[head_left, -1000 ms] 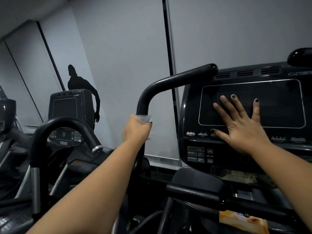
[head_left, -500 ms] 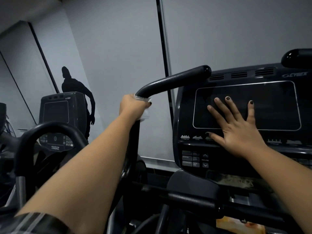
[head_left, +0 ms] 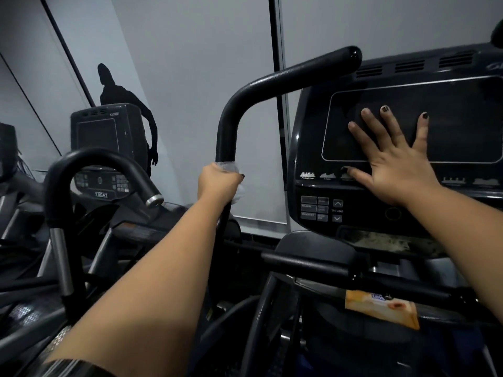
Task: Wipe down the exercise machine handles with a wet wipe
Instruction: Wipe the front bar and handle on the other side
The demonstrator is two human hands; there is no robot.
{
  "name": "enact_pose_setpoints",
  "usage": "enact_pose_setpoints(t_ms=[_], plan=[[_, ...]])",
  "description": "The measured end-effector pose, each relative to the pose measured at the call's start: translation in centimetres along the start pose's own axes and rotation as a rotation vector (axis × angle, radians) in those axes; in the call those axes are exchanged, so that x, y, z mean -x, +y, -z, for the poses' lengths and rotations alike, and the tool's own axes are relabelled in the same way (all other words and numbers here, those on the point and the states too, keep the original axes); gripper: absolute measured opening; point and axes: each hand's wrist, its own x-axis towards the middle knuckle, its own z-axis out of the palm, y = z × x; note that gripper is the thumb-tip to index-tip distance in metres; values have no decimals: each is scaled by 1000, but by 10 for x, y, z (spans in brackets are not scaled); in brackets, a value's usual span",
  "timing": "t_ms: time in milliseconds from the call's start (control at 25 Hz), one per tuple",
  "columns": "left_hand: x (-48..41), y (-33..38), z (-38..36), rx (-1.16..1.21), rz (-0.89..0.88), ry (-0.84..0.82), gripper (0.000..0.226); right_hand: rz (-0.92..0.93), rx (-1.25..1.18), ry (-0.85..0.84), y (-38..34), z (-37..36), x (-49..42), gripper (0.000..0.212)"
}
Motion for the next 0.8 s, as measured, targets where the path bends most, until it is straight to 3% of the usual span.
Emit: enact_pose_setpoints(t_ms=[320, 480, 680, 800], plan=[[49, -37, 8, -658, 173, -35, 18, -50, -49, -272, -5, 26, -5, 84], [73, -48, 16, -1007, 127, -26, 34, -173, -398, -372, -45, 62, 14, 67], [93, -48, 38, -1253, 78, -128, 42, -279, -883, -312, -127, 53, 99, 48], [92, -51, 39, -1251, 95, -158, 40, -332, -889, -358, -139, 48, 105, 54]])
